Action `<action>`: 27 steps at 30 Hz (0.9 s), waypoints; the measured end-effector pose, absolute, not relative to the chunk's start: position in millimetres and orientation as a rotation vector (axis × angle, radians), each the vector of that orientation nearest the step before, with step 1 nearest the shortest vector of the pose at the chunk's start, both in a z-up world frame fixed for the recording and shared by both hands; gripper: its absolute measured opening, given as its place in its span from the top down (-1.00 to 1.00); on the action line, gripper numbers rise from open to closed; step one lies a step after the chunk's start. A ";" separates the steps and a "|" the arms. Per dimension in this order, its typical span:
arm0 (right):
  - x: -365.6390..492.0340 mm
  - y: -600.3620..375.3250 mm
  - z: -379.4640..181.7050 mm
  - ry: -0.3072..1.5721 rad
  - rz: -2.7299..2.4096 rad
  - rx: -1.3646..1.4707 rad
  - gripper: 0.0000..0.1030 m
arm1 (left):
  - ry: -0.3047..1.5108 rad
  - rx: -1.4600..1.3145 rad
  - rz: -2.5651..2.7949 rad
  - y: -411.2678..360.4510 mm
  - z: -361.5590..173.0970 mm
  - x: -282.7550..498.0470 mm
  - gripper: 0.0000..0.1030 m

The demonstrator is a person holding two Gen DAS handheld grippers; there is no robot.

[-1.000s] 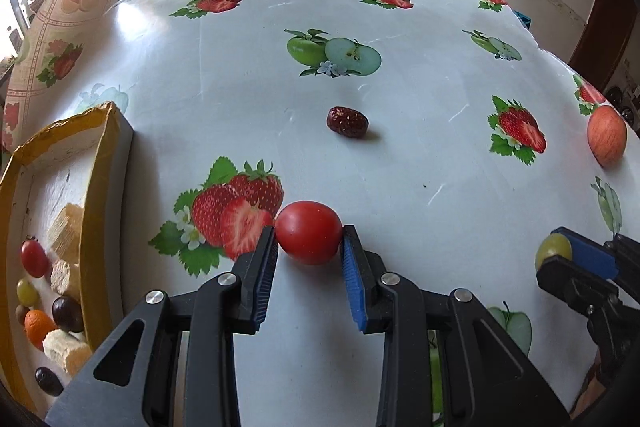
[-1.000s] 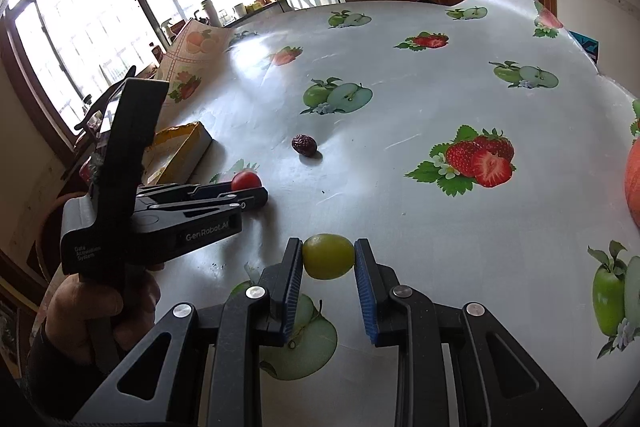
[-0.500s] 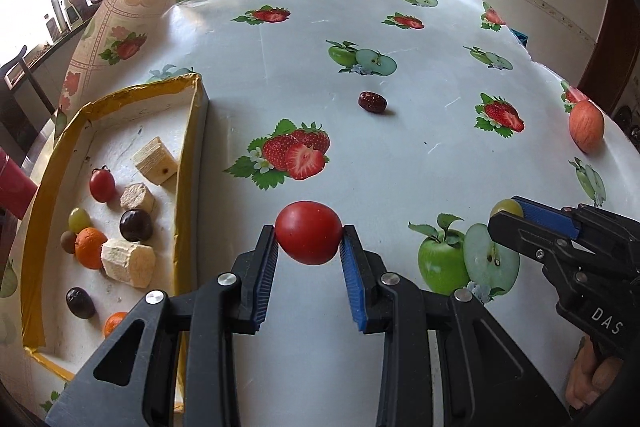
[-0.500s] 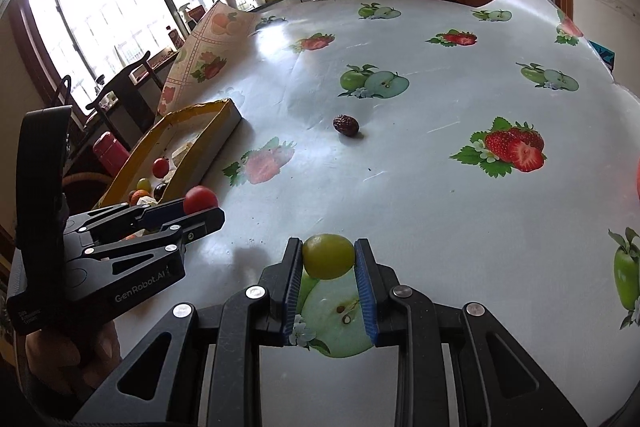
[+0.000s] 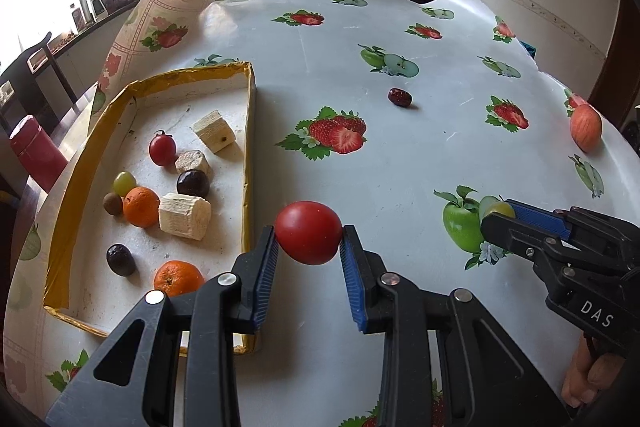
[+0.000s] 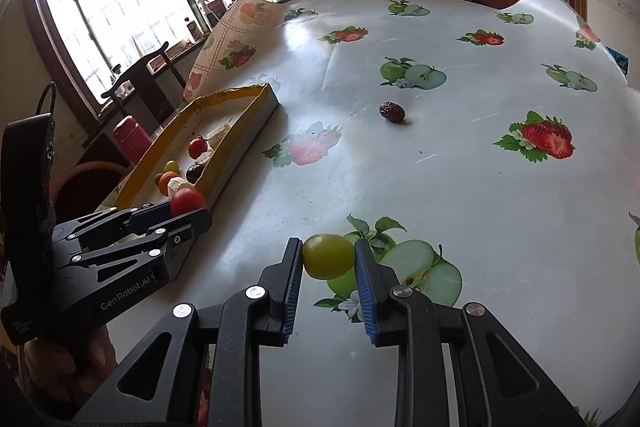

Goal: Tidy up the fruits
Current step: 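Carry the green grape and red tomato into the tray and release both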

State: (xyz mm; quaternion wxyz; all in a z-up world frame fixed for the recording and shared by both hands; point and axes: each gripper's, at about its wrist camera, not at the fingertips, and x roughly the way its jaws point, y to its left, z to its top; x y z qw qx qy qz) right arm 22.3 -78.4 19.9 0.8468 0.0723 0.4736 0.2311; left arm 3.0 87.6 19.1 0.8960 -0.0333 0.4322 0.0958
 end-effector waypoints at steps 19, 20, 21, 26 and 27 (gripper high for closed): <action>10.9 -35.8 18.0 1.025 0.559 0.087 0.49 | 0.872 -0.159 0.238 135.5 21.8 -34.4 0.43; 11.2 -31.1 17.5 1.028 0.568 0.080 0.49 | 0.870 -0.165 0.244 139.5 22.2 -36.2 0.43; 11.6 -25.8 17.1 1.031 0.578 0.073 0.49 | 0.870 -0.172 0.248 143.5 22.3 -38.1 0.43; 17.5 0.1 13.8 1.045 0.625 0.044 0.49 | 0.865 -0.205 0.264 163.0 22.6 -46.3 0.43; 19.2 4.7 13.2 1.047 0.632 0.040 0.49 | 0.866 -0.214 0.263 166.6 22.6 -47.4 0.43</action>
